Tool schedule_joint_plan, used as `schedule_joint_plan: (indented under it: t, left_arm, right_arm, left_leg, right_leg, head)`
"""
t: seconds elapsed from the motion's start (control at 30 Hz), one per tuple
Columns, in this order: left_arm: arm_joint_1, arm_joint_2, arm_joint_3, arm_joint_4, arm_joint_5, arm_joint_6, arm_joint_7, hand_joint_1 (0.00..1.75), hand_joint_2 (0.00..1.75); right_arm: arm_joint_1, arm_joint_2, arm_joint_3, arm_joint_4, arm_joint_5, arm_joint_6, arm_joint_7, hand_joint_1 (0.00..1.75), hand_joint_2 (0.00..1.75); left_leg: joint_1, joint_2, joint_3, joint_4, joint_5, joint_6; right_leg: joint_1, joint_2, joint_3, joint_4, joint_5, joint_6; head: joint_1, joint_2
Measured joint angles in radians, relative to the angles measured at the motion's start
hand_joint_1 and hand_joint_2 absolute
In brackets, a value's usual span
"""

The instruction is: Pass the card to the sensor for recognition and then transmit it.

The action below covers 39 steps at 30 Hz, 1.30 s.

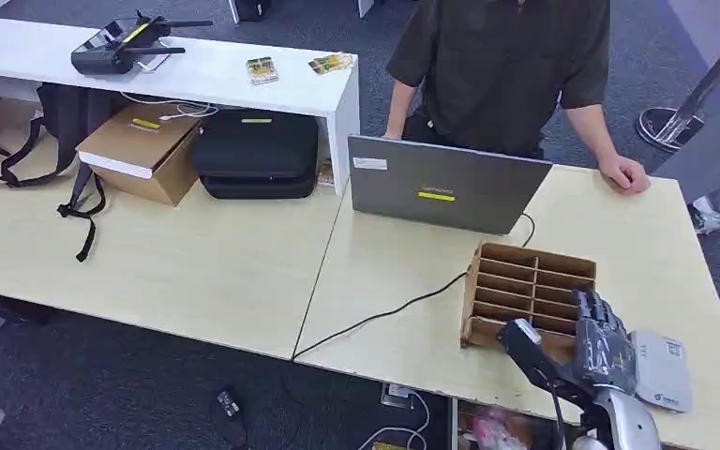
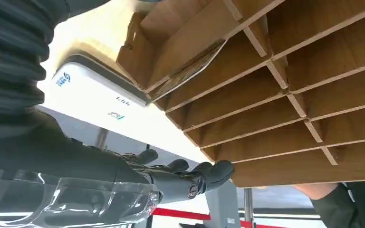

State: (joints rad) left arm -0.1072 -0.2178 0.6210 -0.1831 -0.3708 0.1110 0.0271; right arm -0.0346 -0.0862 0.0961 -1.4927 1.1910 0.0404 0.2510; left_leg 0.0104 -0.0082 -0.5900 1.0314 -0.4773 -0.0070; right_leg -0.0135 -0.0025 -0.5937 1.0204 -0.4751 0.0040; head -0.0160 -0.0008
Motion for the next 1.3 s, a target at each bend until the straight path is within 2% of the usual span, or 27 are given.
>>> schedule_joint_plan:
  t: [0.5,0.53,0.57,0.6,1.3]
  left_arm:
    - [0.000,0.000,0.000,0.000,0.011,0.000,0.000,0.00,0.00]
    - [0.000,0.000,0.000,0.000,0.011,0.000,0.000,0.00,0.00]
    - [0.000,0.000,0.000,0.000,0.011,0.000,0.000,0.00,0.00]
    - [0.000,0.000,0.000,0.000,0.011,0.000,0.000,0.00,0.00]
    - [0.001,0.000,0.000,0.000,0.012,0.000,0.000,0.00,0.00]
  right_arm:
    - [-0.001,0.000,0.000,0.000,0.000,0.001,-0.003,0.00,1.75]
    - [-0.002,0.000,0.000,0.000,0.000,0.001,-0.003,0.42,1.75]
    - [-0.003,0.000,0.000,0.000,0.000,0.001,-0.003,0.42,1.75]
    - [-0.003,0.000,0.000,0.000,0.000,0.001,-0.003,1.73,1.75]
    - [-0.011,0.000,0.000,0.005,0.003,0.014,-0.004,1.75,1.75]
  left_leg:
    - [0.000,0.000,0.000,0.000,0.000,0.000]
    - [0.000,0.000,0.000,0.000,0.000,0.000]
    - [0.000,0.000,0.000,0.000,0.000,0.000]
    - [0.000,0.000,0.000,0.000,0.000,0.000]
    - [0.000,0.000,0.000,0.000,0.000,0.000]
  right_leg:
    - [0.000,0.000,0.000,0.000,0.000,0.000]
    - [0.000,0.000,0.000,0.000,0.000,0.000]
    - [0.000,0.000,0.000,0.000,0.000,0.000]
    - [0.000,0.000,0.000,0.000,0.000,0.000]
    - [0.000,0.000,0.000,0.000,0.000,0.000]
  head:
    - [0.000,0.000]
    - [0.000,0.000]
    - [0.000,0.000]
    - [0.000,0.000]
    - [0.000,0.000]
